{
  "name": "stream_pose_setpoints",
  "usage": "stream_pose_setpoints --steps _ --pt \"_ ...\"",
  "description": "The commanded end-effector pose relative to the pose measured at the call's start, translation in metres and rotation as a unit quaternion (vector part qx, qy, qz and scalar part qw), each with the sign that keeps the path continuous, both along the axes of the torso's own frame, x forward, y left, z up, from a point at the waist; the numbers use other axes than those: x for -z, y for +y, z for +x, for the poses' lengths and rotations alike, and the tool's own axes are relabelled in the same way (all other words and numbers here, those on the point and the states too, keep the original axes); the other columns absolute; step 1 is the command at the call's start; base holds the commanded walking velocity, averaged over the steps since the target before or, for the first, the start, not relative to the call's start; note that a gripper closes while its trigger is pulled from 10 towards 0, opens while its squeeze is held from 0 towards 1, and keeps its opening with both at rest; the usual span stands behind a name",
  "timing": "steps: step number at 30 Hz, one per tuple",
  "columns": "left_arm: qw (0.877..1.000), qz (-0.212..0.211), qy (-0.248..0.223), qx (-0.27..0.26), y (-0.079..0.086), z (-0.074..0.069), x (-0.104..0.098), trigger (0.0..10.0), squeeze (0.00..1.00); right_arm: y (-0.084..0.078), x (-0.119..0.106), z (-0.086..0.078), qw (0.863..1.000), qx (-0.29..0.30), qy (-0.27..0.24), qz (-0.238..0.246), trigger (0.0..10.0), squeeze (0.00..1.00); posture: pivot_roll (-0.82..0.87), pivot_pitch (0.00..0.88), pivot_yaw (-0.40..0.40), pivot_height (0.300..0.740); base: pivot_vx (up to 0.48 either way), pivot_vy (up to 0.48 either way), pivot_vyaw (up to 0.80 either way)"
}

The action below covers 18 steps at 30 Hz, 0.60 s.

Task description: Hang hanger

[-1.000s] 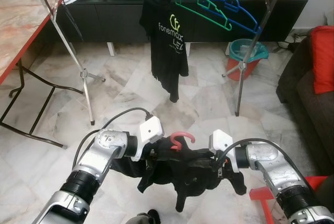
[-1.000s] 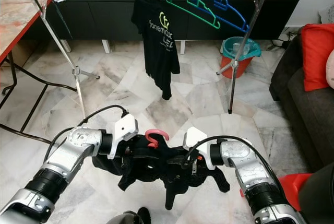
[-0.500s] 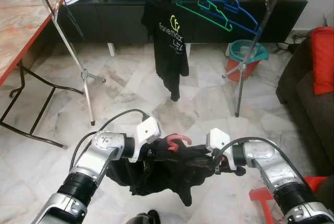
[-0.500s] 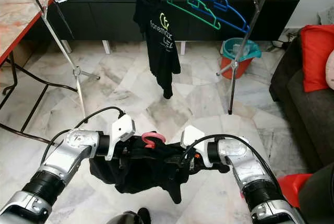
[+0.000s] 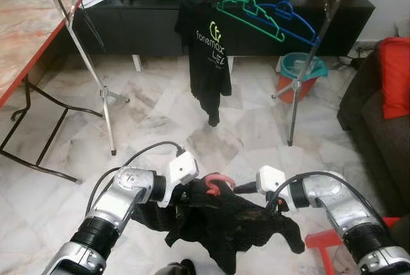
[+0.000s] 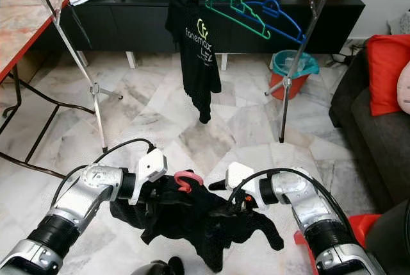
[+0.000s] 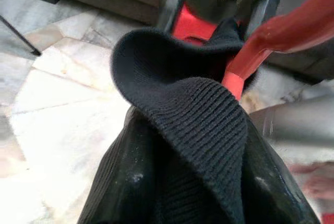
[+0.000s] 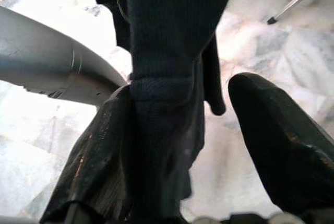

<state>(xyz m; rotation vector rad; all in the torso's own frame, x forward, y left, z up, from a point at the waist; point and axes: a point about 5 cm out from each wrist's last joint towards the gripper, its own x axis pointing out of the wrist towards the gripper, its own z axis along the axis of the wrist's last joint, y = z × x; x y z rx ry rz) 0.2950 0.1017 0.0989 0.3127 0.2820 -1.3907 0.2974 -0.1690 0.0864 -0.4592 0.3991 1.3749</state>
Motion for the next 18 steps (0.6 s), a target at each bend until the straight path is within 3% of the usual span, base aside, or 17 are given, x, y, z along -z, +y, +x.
stream_pose_setpoints --steps 1,11,16,17,18 --pt "1.000 0.028 -0.008 0.005 0.003 -0.003 0.008 0.0 0.00 -0.001 -0.007 0.005 1.000 0.007 -0.013 0.012 10.0 1.00 0.07 0.070 0.023 0.736 0.000 0.000 0.00" --pt "0.996 0.053 -0.023 -0.073 0.017 0.004 0.025 0.0 0.00 0.005 -0.010 0.008 0.999 0.013 -0.017 0.031 10.0 1.00 0.08 0.078 0.022 0.736 0.000 0.000 0.00" --pt "0.982 0.051 -0.042 -0.179 0.028 0.015 0.033 0.0 0.00 0.005 -0.004 0.005 0.999 0.024 -0.023 0.021 10.0 1.00 0.07 0.086 0.022 0.736 0.000 0.000 0.00" --pt "0.974 0.052 -0.060 -0.211 0.032 0.018 0.033 0.0 0.00 0.004 -0.003 0.008 0.998 0.047 -0.032 0.021 10.0 0.65 0.07 0.088 0.023 0.736 0.000 0.000 0.00" --pt "0.962 0.056 -0.071 -0.258 0.037 0.023 0.035 0.4 0.00 0.002 -0.002 0.012 0.996 0.074 -0.041 0.024 10.0 0.07 0.07 0.088 0.022 0.736 0.000 0.000 0.00"
